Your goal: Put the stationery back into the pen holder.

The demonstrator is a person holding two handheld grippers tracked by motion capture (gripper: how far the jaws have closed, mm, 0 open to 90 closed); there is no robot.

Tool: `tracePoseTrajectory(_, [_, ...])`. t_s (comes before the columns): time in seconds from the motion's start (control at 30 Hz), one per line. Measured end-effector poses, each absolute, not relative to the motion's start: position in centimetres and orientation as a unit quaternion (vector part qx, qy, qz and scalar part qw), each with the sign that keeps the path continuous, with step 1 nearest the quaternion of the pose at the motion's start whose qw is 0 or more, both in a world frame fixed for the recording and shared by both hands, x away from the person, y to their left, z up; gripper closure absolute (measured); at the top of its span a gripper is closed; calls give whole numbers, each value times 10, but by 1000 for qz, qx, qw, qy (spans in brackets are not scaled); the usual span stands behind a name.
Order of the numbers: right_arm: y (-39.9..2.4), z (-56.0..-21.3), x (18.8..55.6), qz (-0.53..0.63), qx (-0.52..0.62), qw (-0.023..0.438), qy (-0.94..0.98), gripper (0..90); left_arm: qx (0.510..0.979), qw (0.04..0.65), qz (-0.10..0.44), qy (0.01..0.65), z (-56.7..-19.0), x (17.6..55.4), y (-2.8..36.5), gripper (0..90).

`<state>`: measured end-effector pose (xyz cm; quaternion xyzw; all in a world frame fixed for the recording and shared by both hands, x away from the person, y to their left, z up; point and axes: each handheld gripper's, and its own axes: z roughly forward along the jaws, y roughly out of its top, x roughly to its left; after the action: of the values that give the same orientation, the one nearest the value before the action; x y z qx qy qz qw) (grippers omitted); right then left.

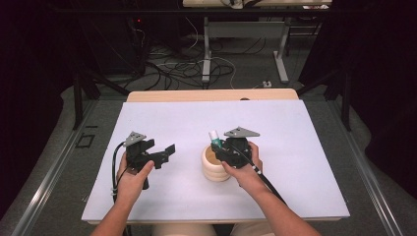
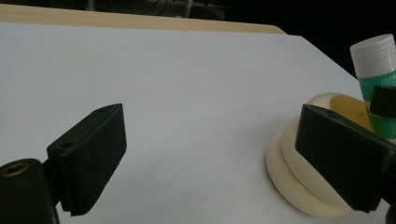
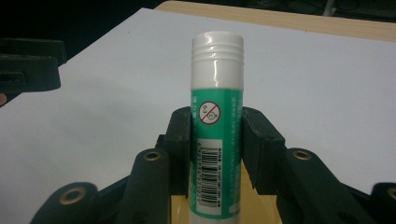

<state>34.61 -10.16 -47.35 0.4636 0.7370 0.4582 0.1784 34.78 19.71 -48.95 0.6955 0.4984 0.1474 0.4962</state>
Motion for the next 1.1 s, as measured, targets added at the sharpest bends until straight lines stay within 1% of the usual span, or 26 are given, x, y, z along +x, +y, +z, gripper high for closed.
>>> tracePoseTrajectory(0.73, [-99,-484,347,450,454,182,747,645,695,497,145,500,-490,348,197,88])
tracePoseTrajectory(0.93, [-102,-479,342,463,445,198,740,461,695,497,145,499,-491,348,197,88])
tracePoseTrajectory(1.1, [-109,-475,339,476,435,215,734,336,695,497,146,499,-490,348,196,88])
